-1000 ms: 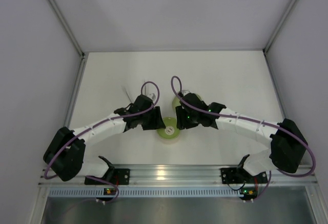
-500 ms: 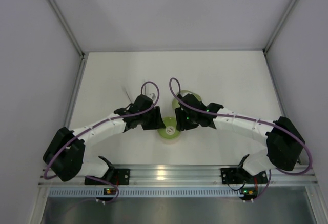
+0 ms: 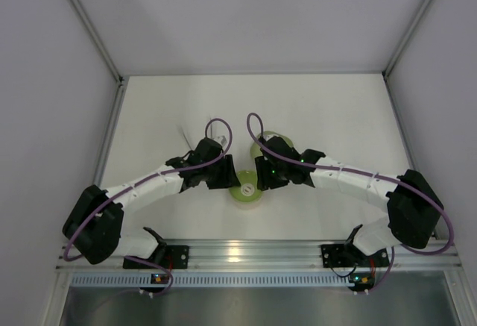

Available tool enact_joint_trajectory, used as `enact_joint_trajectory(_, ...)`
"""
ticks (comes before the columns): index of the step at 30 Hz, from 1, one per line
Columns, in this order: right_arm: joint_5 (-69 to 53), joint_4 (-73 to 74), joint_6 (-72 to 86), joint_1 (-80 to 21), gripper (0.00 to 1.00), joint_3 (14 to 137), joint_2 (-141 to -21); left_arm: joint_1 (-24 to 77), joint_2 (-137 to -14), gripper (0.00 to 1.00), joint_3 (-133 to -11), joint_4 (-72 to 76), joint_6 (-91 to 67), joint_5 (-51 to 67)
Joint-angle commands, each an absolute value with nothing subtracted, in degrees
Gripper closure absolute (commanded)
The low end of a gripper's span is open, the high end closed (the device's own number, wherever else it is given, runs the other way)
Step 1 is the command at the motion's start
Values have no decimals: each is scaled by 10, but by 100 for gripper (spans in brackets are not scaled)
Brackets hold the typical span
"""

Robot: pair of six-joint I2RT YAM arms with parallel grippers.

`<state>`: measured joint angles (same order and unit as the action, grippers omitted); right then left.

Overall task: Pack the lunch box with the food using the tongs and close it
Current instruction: Close the box lid on the packing box.

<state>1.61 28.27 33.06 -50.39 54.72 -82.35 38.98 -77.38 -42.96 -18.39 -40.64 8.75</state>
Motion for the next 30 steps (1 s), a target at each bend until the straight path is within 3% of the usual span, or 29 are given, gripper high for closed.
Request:
enact_joint_trajectory(1, 13, 248, 331, -493, 59, 541, -824, 397, -804, 50, -398, -275, -386, 33)
enact_joint_trajectory(30, 5, 229, 334, -492, 59, 526, -839, 401, -809, 50, -396, -270, -388, 33)
